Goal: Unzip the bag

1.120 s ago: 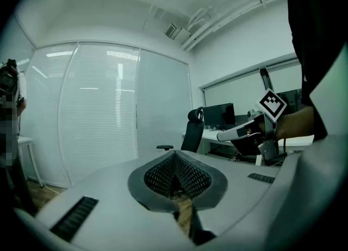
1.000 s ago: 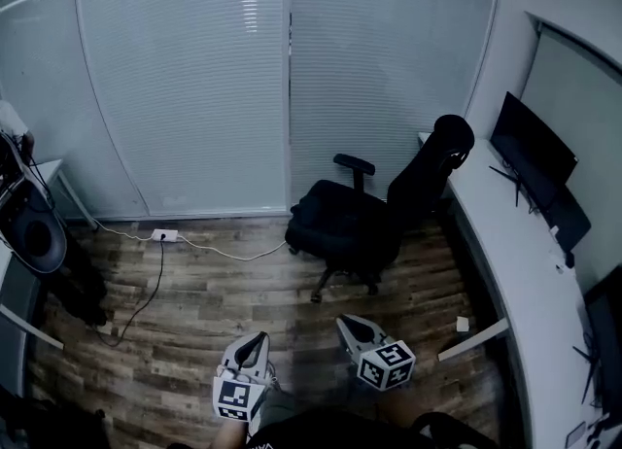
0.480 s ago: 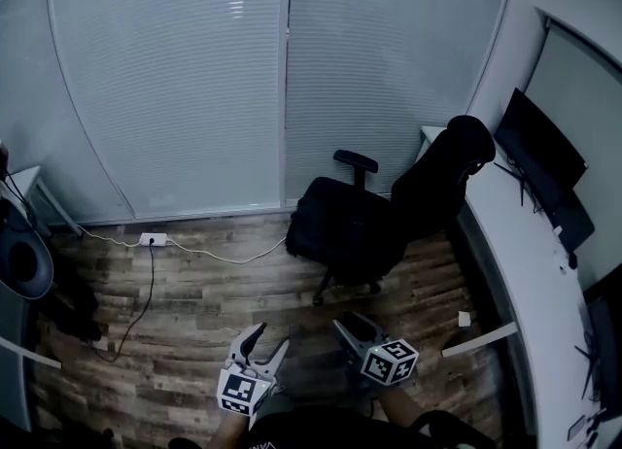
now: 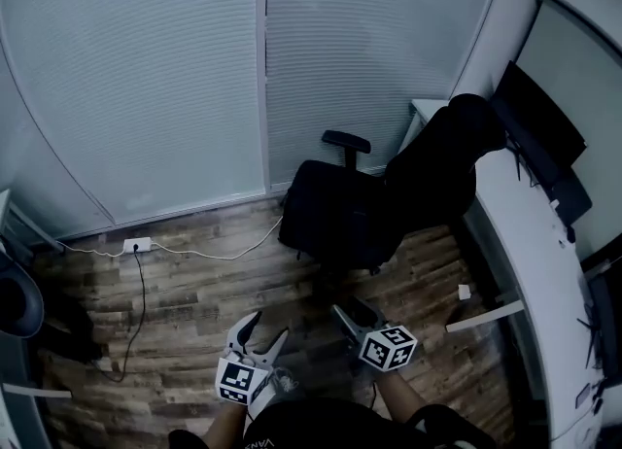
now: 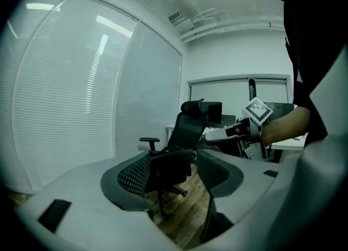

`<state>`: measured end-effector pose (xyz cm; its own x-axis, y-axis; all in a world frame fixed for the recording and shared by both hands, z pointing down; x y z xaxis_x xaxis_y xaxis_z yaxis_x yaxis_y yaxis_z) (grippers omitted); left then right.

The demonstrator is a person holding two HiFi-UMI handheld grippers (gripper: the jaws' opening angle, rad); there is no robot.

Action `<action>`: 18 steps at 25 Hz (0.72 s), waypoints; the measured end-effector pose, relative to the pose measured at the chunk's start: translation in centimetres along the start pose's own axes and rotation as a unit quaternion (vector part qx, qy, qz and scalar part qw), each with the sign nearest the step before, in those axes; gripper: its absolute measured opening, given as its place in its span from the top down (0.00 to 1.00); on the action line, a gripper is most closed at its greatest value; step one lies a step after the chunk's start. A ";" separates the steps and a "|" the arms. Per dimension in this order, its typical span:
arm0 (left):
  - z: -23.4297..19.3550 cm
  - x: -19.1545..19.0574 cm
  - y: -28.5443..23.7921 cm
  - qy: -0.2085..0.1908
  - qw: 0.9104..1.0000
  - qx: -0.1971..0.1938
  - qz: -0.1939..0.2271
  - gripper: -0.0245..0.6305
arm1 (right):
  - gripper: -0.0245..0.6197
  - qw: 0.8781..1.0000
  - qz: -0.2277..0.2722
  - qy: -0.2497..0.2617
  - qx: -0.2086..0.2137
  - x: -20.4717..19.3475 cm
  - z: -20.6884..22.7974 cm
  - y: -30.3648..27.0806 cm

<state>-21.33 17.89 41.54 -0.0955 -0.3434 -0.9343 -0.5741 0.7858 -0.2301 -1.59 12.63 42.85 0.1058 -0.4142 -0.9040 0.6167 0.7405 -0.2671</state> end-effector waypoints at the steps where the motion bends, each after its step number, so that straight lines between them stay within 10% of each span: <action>1: -0.7 0.0 -0.3 -0.002 1.000 -0.004 -0.005 0.55 | 0.65 1.000 -0.002 -0.004 -0.007 -0.2 0.2 -0.7; 18: -7.2 -2.1 -6.6 -0.014 0.999 -0.025 -0.015 0.55 | 0.65 0.998 -0.057 0.016 -0.035 -6.0 5.5 -14.4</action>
<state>-23.21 9.70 46.94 -0.0551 -0.3508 -0.9348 -0.6159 0.7488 -0.2447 -6.80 1.54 53.91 0.0123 -0.4818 -0.8762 0.5672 0.7250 -0.3907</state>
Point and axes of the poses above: the fingertips, and each gripper's own axes: y backward along the fingers, z to its right, x out of its top, the point moved 4 cm from there along y, backward along the fingers, and after that the axes turned 12 degrees about y, right-handed, at the moved point
